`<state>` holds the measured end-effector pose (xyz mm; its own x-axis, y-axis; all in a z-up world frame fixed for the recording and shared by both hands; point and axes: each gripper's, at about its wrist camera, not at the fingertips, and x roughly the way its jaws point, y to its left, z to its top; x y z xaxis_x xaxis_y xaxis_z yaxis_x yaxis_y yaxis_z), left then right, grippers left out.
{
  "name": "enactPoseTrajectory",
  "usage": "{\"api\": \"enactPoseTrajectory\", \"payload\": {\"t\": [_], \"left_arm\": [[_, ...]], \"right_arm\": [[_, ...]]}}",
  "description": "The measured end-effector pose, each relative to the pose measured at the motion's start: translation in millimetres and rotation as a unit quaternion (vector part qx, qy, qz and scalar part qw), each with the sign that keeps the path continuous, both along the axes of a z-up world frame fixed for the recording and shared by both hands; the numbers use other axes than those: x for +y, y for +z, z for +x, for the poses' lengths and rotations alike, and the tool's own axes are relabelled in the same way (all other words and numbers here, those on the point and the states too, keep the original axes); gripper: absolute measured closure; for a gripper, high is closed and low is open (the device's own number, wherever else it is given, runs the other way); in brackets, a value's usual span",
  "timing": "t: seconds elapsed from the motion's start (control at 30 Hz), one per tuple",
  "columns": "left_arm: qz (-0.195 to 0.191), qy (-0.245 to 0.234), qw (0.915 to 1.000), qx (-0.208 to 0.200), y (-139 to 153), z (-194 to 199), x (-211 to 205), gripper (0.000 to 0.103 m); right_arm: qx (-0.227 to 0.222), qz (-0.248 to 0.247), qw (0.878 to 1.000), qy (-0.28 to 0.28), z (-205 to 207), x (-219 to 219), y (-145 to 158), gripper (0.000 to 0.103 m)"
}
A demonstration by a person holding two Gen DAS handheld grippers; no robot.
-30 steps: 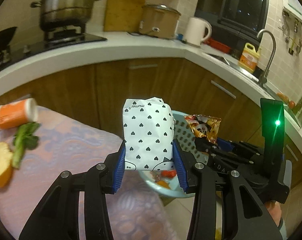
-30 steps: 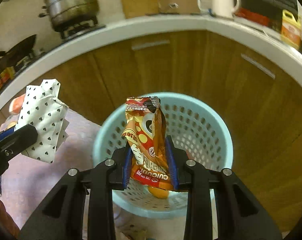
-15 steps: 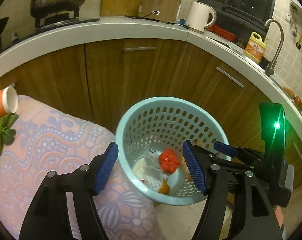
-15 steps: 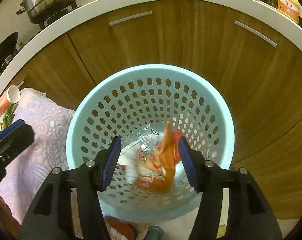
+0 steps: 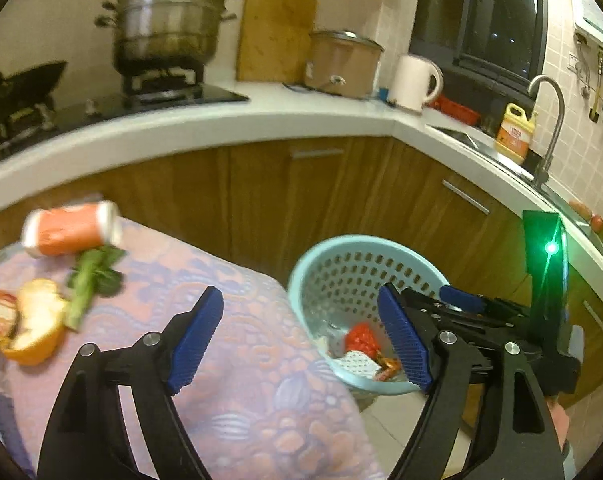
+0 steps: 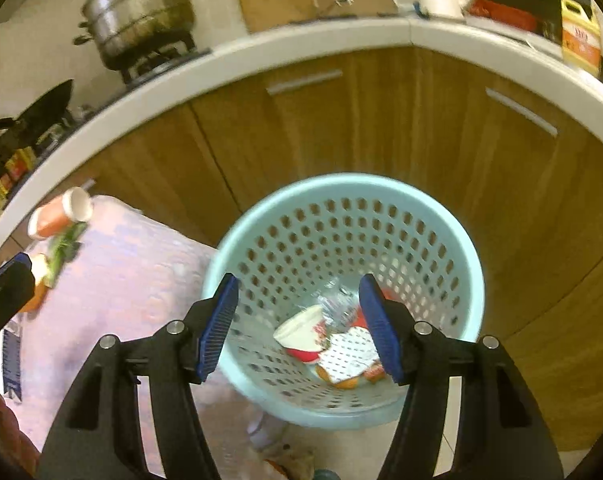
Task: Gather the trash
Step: 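Carry the tissue pack and snack bag over the basket and open both grippers, then grasp the white milk carton with the left gripper while the right gripper moves toward the bok choy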
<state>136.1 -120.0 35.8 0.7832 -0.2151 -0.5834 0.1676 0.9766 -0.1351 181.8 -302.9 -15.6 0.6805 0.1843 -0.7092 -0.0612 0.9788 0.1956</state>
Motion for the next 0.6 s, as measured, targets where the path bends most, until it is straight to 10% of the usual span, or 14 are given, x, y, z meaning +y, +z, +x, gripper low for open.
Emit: {"api": "enactPoseTrajectory", "payload": {"t": [0.6], "left_arm": [[0.038, 0.184, 0.9813, -0.043, 28, -117, 152, 0.015]], "right_arm": [[-0.06, -0.031, 0.985, 0.157, -42, 162, 40, 0.039]]}}
